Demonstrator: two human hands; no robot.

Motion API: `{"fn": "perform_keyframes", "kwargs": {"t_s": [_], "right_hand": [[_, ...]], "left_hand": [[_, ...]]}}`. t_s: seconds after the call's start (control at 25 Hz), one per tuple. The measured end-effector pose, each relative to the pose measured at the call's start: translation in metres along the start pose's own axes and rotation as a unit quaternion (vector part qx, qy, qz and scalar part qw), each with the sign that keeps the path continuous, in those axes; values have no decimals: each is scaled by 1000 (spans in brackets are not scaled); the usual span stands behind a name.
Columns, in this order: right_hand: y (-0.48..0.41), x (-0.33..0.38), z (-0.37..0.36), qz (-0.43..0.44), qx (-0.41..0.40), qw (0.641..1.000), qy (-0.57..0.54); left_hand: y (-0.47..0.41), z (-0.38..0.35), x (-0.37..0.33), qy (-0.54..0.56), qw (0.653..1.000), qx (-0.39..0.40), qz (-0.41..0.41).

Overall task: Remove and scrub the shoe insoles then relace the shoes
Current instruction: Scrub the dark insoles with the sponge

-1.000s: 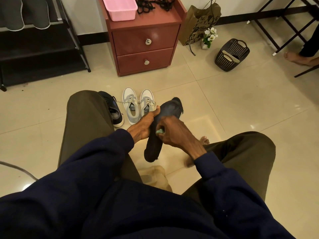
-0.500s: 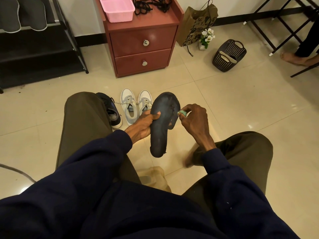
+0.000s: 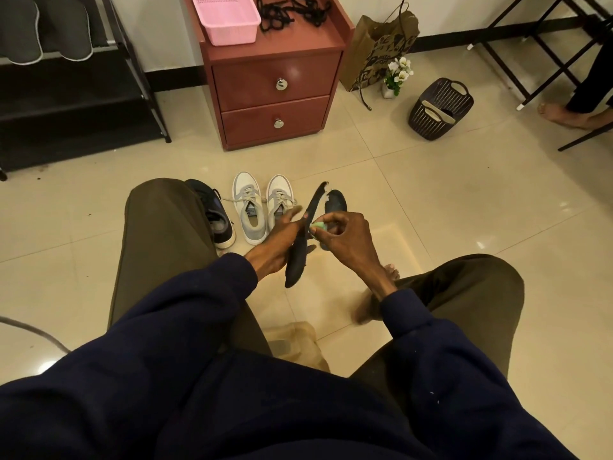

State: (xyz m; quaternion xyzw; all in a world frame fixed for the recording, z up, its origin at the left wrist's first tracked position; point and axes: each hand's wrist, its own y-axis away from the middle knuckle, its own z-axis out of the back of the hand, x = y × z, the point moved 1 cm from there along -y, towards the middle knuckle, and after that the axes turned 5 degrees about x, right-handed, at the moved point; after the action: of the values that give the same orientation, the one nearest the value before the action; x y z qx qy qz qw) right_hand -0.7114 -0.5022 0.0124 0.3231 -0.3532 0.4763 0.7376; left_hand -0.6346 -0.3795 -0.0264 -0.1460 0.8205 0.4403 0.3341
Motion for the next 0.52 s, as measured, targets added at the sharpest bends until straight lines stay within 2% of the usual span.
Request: {"fn": "perform_keyframes", "kwargs": {"t_s": [0.08, 0.2, 0.28, 0.4, 0.44, 0.52], "right_hand": [[3, 0, -4, 23, 12, 1000, 17], [2, -6, -5, 76, -8, 990, 119], [-3, -10, 4, 89, -63, 978, 177], [-6, -14, 21, 63, -144, 963, 218], [-5, -12, 22, 69, -128, 967, 210], [-1, -5, 16, 107, -16, 978, 177]], "left_hand": [[6, -5, -5, 61, 996, 50, 36], [12, -8, -10, 115, 989, 82, 48], [21, -12, -12, 103, 989, 99, 47], [25, -11, -11, 92, 990, 104, 27], [23, -9, -11, 91, 990, 110, 21], [14, -4, -9, 84, 988, 126, -1]]}}
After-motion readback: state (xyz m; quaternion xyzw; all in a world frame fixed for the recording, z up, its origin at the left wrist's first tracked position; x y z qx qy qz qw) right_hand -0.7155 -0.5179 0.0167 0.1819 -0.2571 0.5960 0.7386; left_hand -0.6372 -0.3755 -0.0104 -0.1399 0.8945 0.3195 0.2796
